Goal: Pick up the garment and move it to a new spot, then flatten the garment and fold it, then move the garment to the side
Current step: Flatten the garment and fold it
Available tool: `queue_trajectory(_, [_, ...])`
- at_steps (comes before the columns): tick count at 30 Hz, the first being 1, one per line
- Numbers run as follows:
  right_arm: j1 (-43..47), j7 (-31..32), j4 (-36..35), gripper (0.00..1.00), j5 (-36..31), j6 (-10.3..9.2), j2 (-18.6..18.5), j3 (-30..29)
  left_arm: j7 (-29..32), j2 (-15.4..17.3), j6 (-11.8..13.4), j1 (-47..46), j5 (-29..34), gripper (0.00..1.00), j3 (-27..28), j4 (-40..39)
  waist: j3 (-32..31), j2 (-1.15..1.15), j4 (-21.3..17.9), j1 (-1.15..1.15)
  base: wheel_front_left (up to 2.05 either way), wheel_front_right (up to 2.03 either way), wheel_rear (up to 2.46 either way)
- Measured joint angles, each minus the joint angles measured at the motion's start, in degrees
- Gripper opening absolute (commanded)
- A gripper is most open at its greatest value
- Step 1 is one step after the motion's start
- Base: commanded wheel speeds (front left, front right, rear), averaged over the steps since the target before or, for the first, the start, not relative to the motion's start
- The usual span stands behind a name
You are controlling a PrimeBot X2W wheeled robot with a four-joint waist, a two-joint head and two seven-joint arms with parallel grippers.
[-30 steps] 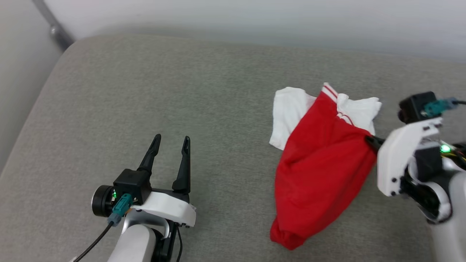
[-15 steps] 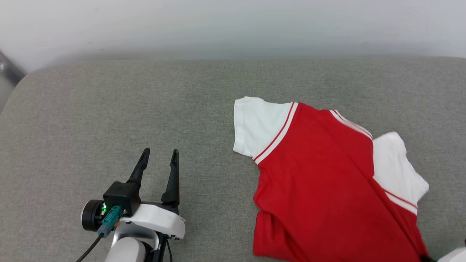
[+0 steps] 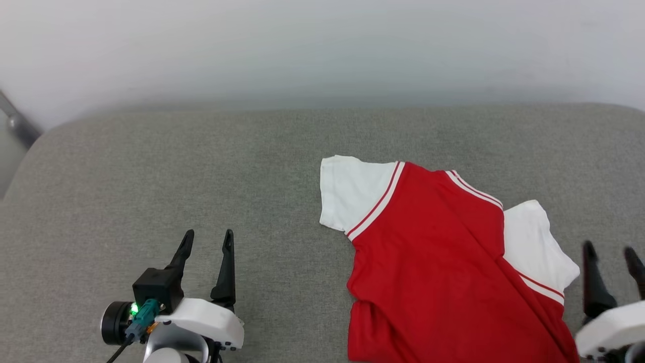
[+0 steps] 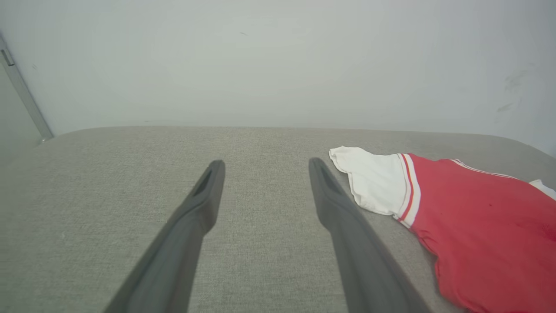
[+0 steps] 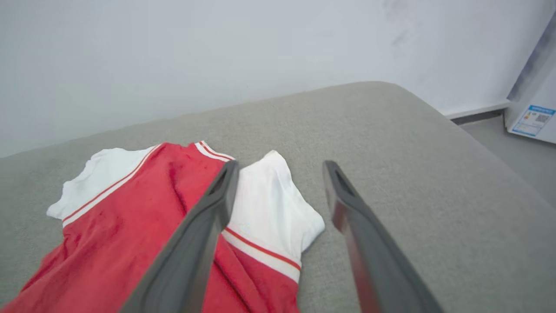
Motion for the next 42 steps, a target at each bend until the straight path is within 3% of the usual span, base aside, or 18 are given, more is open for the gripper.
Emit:
queue_trajectory(5, [-0.8, -5.5, -1.5, 1.00, -2.6, 0.00, 0.0, 6.4, 1.3, 0.5, 0.6, 1.4, -0.3, 1.00, 0.2, -0.8, -1.9, 0.00, 0.3, 0.00, 0.00, 0.00, 0.00])
queue_trajectory(13, [0.9, -6.4, -3.8, 1.00, -3.7, 0.00, 0.0, 13.0, 3.6, 1.9, 1.5, 2.4, -0.5, 1.00, 0.3, -1.8, -3.1, 0.00, -0.4, 0.00, 0.00, 0.00, 0.00])
queue_trajectory(17, [1.0, -6.1, -5.2, 1.00, -3.7, 0.00, 0.0, 14.2, 5.3, 2.5, 0.5, -0.4, -0.3, 1.00, -0.5, -1.9, -2.0, 0.00, -1.4, 0.00, 0.00, 0.00, 0.00])
queue_trajectory(23, [-1.1, -6.2, -6.6, 1.00, -3.7, 0.00, 0.0, 15.3, 9.5, 3.7, -2.9, -12.3, -0.4, 1.00, -1.9, -0.8, 1.3, 0.00, -3.9, 0.00, 0.00, 0.00, 0.00])
queue_trajectory(28, [-3.4, -6.8, -6.7, 1.00, -2.9, 0.00, 0.0, 15.7, 16.5, 4.6, -7.3, -25.6, -2.3, 1.00, -2.8, 2.4, 5.7, 0.00, -7.0, 0.00, 0.00, 0.00, 0.00])
queue_trajectory(32, [-4.6, -7.1, -5.6, 1.00, -1.8, 0.00, 0.0, 15.8, 25.5, 6.5, -10.1, -35.3, -4.2, 1.00, -5.2, 6.4, 9.3, 0.00, -9.8, 0.00, 0.00, 0.00, 0.00])
queue_trajectory(37, [-5.9, -8.4, -4.3, 1.00, -0.1, 0.00, 0.0, 15.2, 37.3, 8.4, -11.3, -45.5, -6.7, 1.00, -10.7, 13.0, 13.9, 0.00, -12.6, 0.01, 0.00, 0.00, 0.00])
queue_trajectory(42, [-6.9, -10.3, -2.0, 1.00, 1.4, 0.00, 0.0, 16.2, 49.5, 11.7, -11.5, -49.9, -12.2, 1.00, -18.8, 18.7, 17.5, 0.00, -15.2, 0.01, 0.00, 0.00, 0.00])
